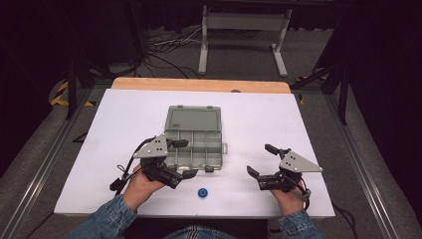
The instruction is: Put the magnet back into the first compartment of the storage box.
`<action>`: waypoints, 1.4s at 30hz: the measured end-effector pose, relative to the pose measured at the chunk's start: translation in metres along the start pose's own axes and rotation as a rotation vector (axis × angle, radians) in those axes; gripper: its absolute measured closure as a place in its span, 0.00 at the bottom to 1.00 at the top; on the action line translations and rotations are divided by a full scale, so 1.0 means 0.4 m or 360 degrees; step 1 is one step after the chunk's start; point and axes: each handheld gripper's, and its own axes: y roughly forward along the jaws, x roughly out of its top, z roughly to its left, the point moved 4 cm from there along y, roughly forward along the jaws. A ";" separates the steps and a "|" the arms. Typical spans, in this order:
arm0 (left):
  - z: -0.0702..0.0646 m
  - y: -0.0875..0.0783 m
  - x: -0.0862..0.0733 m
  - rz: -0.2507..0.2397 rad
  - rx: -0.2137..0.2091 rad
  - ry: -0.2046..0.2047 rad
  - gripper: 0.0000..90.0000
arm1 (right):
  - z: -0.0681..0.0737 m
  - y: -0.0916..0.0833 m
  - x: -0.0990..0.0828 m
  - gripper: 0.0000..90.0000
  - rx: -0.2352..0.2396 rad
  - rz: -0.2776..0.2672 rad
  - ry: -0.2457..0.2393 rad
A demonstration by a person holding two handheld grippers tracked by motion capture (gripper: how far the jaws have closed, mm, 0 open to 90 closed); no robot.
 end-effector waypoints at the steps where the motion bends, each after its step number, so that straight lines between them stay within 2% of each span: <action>1: -0.002 0.003 0.004 0.0028 -0.0007 0.0015 0.07 | 0.000 0.000 0.001 0.06 0.0003 -0.0001 0.0001; 5: -0.014 0.015 0.010 0.0158 -0.0001 0.0089 0.12 | 0.004 0.005 0.001 0.06 0.0018 0.0024 0.0004; 9: -0.022 0.031 0.015 0.0331 0.0007 0.0162 0.13 | 0.004 0.005 0.000 0.06 0.0016 0.0040 0.0005; 12: -0.026 0.041 0.019 0.0396 -0.0006 0.0169 0.14 | 0.002 0.004 -0.001 0.07 0.0013 0.0049 0.0013; 20: -0.043 0.061 0.035 0.0625 -0.0051 0.0225 0.16 | 0.003 0.006 -0.002 0.07 0.0027 0.0058 0.0021; 29: -0.049 0.082 0.045 0.0831 -0.0123 0.0201 0.16 | 0.003 0.007 -0.003 0.07 0.0035 0.0064 0.0030; 32: -0.049 0.088 0.045 0.0877 -0.0163 0.0201 0.17 | 0.003 0.008 -0.004 0.07 0.0040 0.0068 0.0030; 34: -0.047 0.094 0.042 0.0907 -0.0218 0.0175 0.17 | 0.003 0.008 -0.004 0.07 0.0040 0.0068 0.0031; 39: -0.037 0.101 0.033 0.0942 -0.0289 0.0097 0.18 | 0.005 0.007 -0.003 0.06 0.0048 0.0063 0.0034; 42: -0.036 0.102 0.031 0.0964 -0.0314 0.0089 0.19 | 0.005 0.008 -0.004 0.06 0.0051 0.0065 0.0034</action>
